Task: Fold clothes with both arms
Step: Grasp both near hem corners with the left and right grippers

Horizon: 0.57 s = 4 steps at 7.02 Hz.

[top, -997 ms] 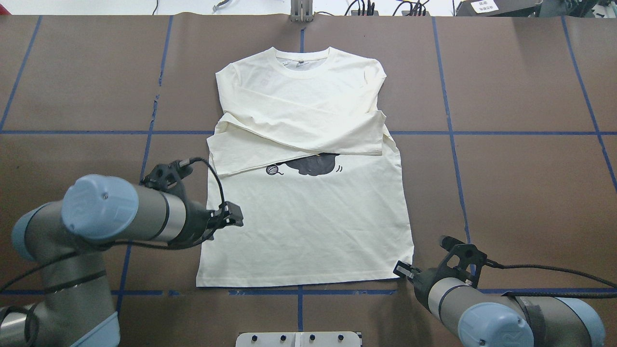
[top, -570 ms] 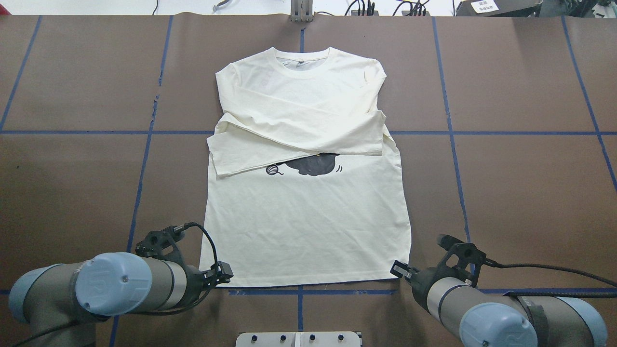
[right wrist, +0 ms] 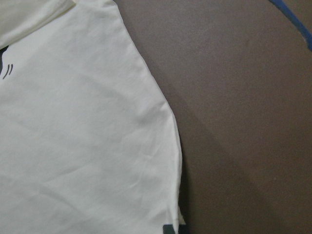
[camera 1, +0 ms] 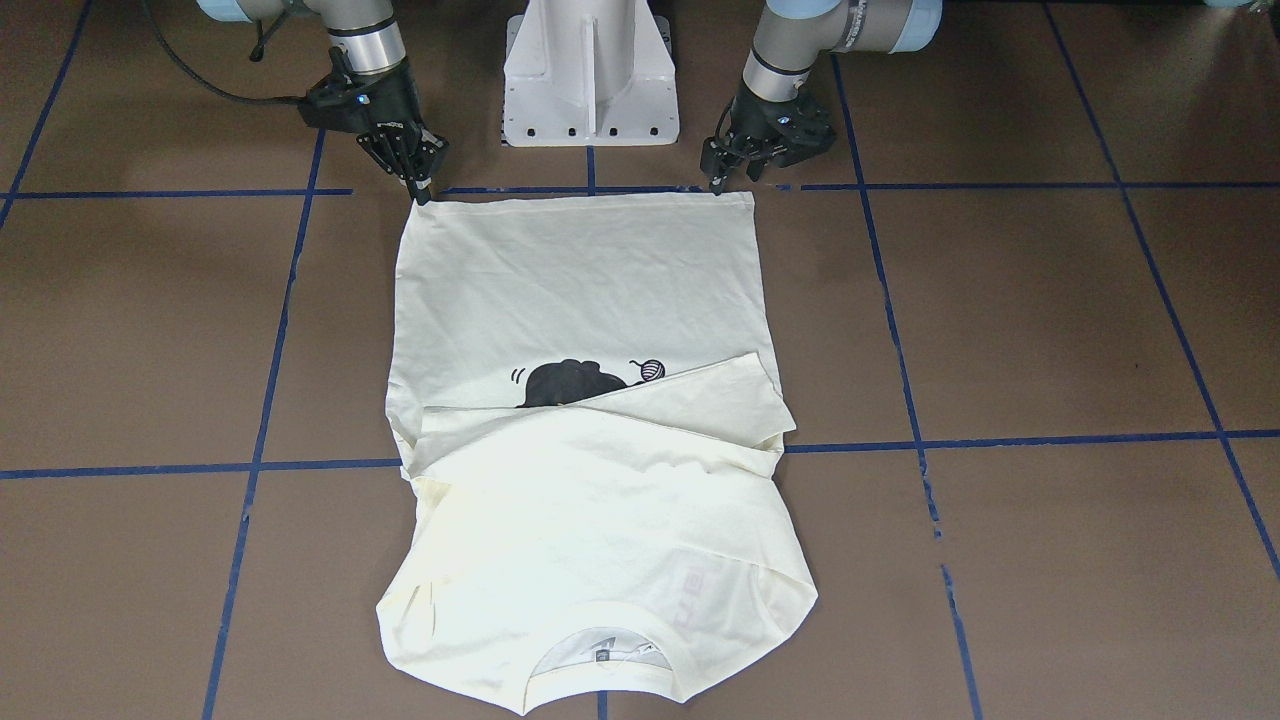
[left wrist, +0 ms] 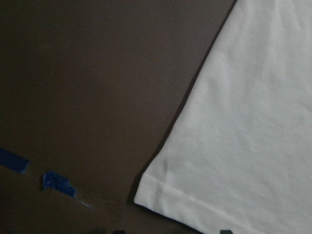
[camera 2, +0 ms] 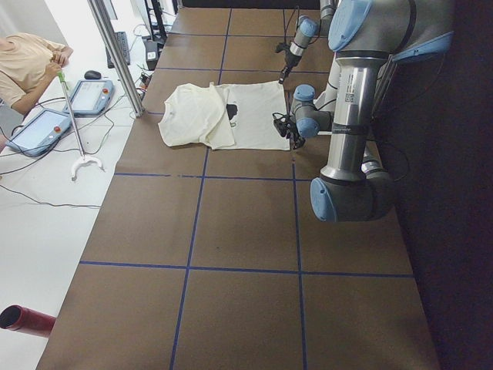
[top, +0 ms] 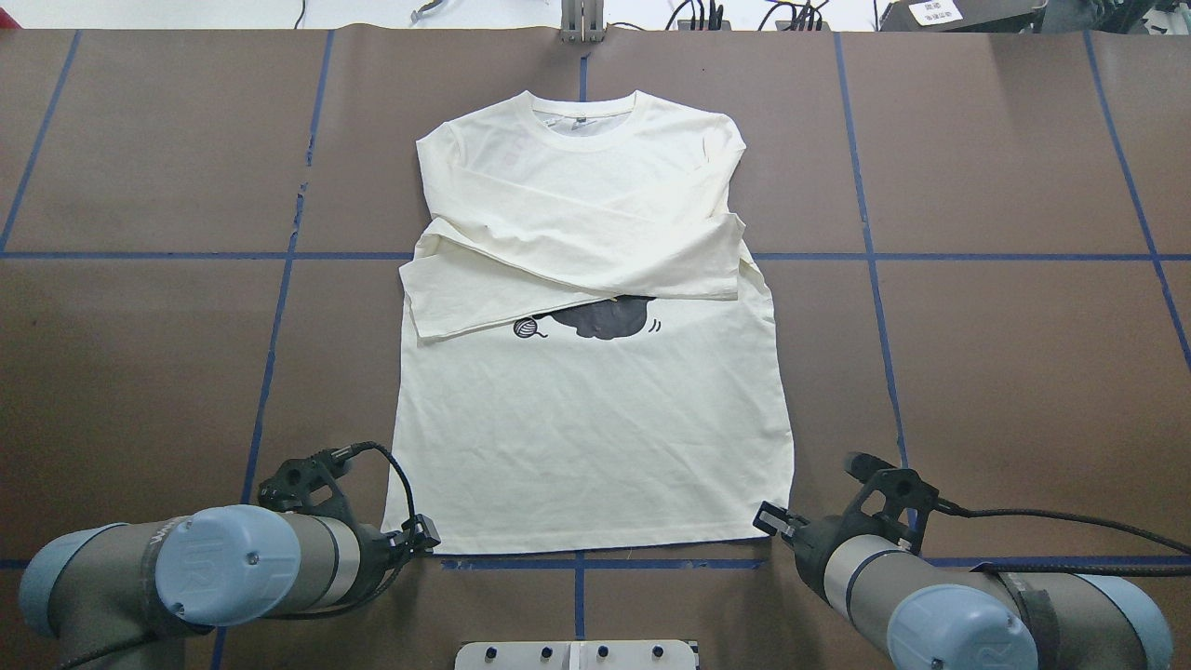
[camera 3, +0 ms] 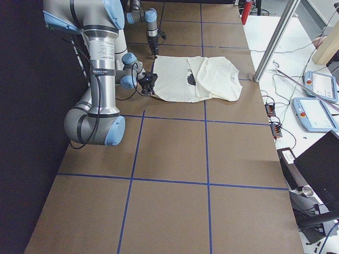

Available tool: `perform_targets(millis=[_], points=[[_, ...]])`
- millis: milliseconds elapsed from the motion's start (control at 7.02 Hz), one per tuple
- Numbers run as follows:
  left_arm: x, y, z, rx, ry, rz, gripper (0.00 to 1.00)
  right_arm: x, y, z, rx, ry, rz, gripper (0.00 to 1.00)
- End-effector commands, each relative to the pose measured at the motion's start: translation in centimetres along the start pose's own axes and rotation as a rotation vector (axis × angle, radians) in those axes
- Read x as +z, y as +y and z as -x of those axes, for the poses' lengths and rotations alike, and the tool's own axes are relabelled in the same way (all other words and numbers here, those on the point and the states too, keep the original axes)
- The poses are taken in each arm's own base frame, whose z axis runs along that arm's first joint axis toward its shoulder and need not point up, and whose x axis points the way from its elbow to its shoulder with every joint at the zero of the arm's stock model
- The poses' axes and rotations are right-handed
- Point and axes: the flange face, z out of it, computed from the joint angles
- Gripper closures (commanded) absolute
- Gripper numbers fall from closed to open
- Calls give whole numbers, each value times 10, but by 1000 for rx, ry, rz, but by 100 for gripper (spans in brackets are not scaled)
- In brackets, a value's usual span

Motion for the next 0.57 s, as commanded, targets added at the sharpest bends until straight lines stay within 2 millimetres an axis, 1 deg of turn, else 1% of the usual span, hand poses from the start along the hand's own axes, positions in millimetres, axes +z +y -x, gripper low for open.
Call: perform_targets(millis=[0, 142, 285, 427], points=[[3, -2, 1, 0, -5, -12, 37, 0, 0, 0, 1, 1, -1, 100], [4, -4, 2, 3, -7, -15, 48, 0, 0, 0, 1, 1, -1, 100], [5, -5, 2, 2, -9, -17, 54, 0, 0, 0, 1, 0, -2, 100], [5, -5, 2, 3, -9, -19, 67, 0, 0, -1, 2, 1, -3, 100]])
